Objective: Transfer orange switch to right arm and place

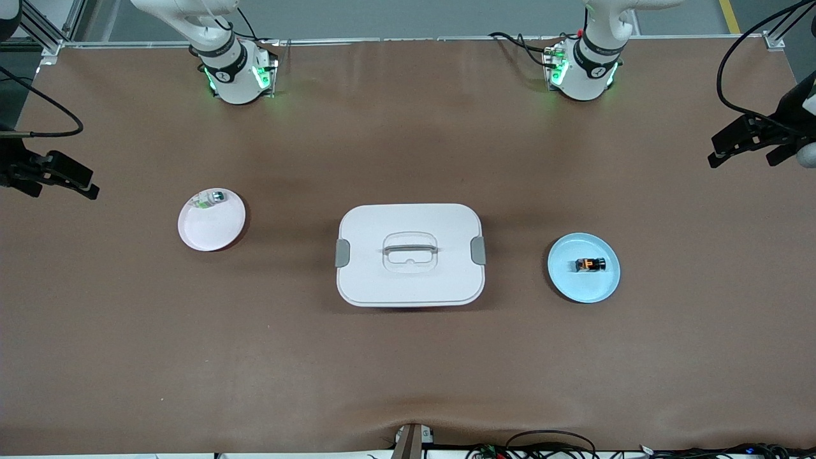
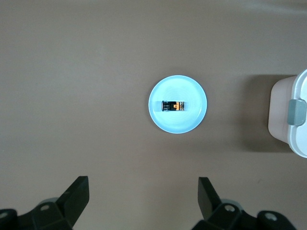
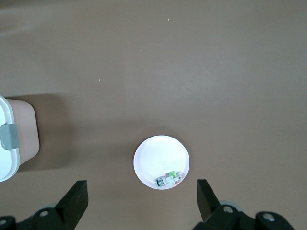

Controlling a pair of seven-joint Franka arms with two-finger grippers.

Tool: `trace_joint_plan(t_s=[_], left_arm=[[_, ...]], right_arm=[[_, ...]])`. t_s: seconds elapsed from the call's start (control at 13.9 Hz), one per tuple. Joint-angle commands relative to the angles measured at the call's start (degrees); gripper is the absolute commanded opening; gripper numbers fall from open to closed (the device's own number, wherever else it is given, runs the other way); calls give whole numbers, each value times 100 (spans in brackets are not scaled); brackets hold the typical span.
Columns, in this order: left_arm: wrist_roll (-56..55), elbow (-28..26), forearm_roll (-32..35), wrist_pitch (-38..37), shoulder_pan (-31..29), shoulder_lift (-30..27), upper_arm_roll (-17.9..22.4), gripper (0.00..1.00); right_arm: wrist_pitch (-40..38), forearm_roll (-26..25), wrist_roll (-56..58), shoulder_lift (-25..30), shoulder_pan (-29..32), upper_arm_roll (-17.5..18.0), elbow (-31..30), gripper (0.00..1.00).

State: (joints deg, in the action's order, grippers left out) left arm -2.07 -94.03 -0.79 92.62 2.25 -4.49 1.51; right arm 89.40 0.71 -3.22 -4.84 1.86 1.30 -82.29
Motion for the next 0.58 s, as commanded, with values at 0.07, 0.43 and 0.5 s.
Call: trace_joint_plan(t_s=[0.07, 0.43, 0.5], left_arm=[[101, 86, -18, -60, -14, -8, 16, 100], [-13, 86, -9, -78, 3, 45, 16, 100], [-74, 60, -9, -121, -5, 45, 16, 100]], right_arm=[[95, 26, -73, 141, -19, 2, -138, 100], [87, 26, -73, 150, -1, 2, -138, 100], [78, 26, -73, 158, -1, 2, -138, 100]])
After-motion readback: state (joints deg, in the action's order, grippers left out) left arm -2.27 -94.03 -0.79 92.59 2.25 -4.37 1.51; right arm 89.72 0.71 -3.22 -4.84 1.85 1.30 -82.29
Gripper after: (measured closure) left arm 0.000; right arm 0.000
